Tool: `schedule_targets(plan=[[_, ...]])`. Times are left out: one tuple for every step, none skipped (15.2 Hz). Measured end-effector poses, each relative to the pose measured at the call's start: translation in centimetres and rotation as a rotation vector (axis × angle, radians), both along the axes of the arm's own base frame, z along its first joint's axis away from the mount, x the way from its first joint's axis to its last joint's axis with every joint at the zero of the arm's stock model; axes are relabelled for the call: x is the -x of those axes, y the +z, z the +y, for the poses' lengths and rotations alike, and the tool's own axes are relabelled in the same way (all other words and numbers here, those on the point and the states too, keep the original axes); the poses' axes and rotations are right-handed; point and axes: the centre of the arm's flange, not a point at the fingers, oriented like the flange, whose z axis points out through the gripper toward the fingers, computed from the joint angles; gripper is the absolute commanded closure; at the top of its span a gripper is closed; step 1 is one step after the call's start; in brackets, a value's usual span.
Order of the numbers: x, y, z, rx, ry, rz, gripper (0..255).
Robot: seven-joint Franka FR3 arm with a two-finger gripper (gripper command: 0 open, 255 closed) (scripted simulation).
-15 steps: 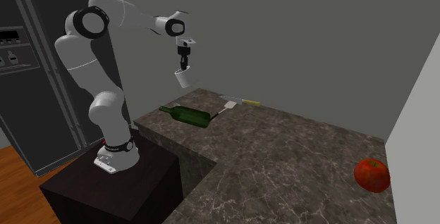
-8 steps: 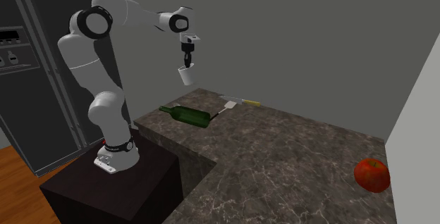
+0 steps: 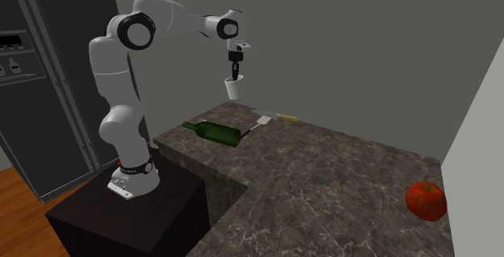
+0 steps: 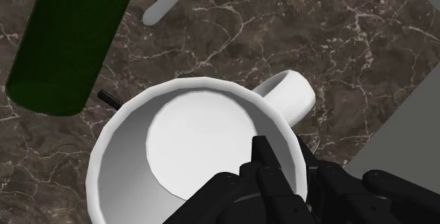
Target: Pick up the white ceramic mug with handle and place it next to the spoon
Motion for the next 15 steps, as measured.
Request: schedule_targets(plan=[[-1.0,0.1,0.0,0.000,0.000,0.000,255],[-1.6,-0.3,0.1,0.000,0.000,0.000,255],[-2.0,-0.7,0.1,0.000,0.000,0.000,255],[-2.1,-1.2,0.1,0.001,0.000,0.000,255],[-2.1,-1.6,0.1,0.000,0.000,0.000,255],[-2.1,-2.2,0.2,0.000,0.000,0.000,255],[-2.2,-2.8,0.2,0.001,0.000,0.000,255],[-2.2,-3.3,0.3,0.001,0.000,0.000,255],[-2.3,-3.9,0.2,0.001,0.001,0.000,255],[-2.3,-4.4,0.3,0.001,0.000,0.000,255],[-2.3,-4.8,0.3,0.001,0.000,0.000,255],[-2.3,-5.3,0.3,0.001,0.001,-0.001,255],[-2.3,-5.8,0.3,0.001,0.001,-0.001,255],[-2.4,-6.4,0.3,0.001,0.001,0.000,255],[-2.3,-6.9,0.3,0.001,0.000,0.000,255]])
